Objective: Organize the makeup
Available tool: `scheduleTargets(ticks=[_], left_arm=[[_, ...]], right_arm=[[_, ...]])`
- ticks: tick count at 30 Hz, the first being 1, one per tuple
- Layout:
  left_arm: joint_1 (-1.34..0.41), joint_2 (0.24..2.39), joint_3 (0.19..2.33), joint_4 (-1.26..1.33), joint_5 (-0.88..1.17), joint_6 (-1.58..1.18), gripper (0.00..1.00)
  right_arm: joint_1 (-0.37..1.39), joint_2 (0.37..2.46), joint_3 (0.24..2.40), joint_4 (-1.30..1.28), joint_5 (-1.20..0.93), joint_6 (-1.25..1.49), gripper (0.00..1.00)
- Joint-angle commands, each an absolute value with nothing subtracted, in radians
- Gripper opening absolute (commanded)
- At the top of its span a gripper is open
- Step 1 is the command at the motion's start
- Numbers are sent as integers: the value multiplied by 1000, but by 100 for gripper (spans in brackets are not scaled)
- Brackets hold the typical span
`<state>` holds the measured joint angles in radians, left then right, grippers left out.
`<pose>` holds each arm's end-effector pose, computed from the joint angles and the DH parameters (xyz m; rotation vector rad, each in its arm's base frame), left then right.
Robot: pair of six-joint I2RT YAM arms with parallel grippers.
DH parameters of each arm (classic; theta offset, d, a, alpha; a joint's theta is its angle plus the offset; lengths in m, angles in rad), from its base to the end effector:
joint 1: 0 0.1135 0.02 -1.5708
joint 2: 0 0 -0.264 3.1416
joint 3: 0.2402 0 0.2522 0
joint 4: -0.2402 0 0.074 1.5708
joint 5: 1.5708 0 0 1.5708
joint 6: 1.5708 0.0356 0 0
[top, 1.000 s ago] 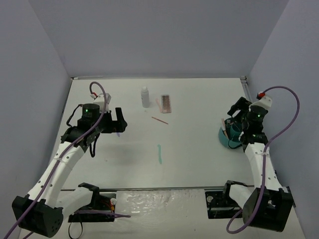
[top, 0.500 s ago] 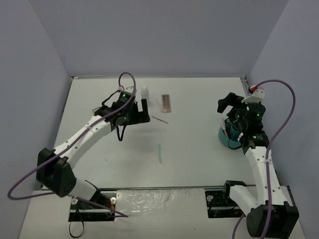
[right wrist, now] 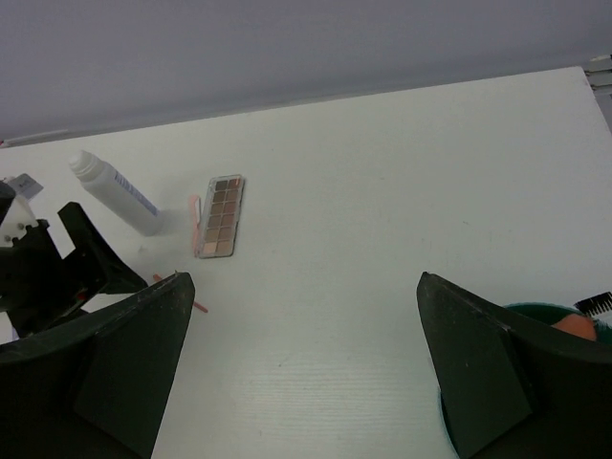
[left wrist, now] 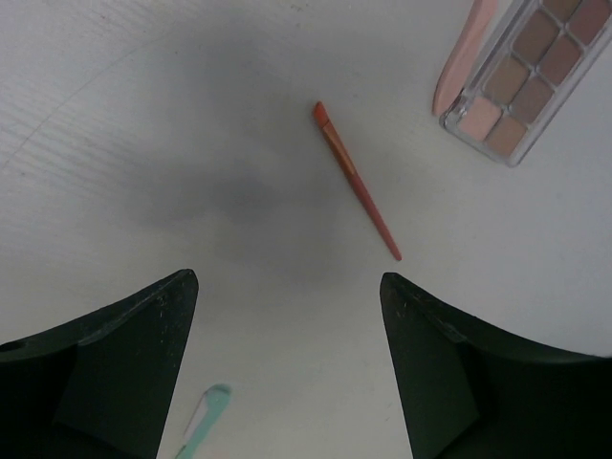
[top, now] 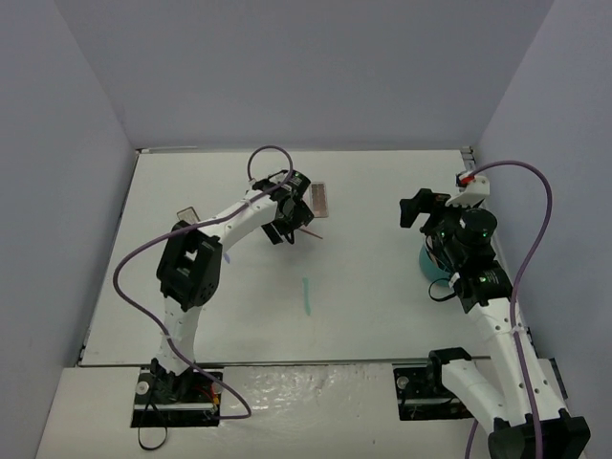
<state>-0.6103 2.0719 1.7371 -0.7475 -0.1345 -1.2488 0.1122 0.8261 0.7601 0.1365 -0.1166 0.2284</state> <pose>0.3708 -0.2535 0.2247 -0.8941 2.5600 -0.4323 0.1968 0.0263 0.3590 -0.0067 1.5114 0.3611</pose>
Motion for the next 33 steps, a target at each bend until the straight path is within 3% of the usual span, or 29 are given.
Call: scheduleTargets(ticks=[1,9,33], left_arm=[[-619,2111,1918,-916,-225,-1421,68],[-622,2315,2214,-1091,-241,-1495,57],[-637,2392,2173,-1055,-207,-1571,46]], right_arm=[[140,812,754,192,-79,202,100],[171,794,740,193,-47,191,100],[206,760,720,194,-14,183,100]])
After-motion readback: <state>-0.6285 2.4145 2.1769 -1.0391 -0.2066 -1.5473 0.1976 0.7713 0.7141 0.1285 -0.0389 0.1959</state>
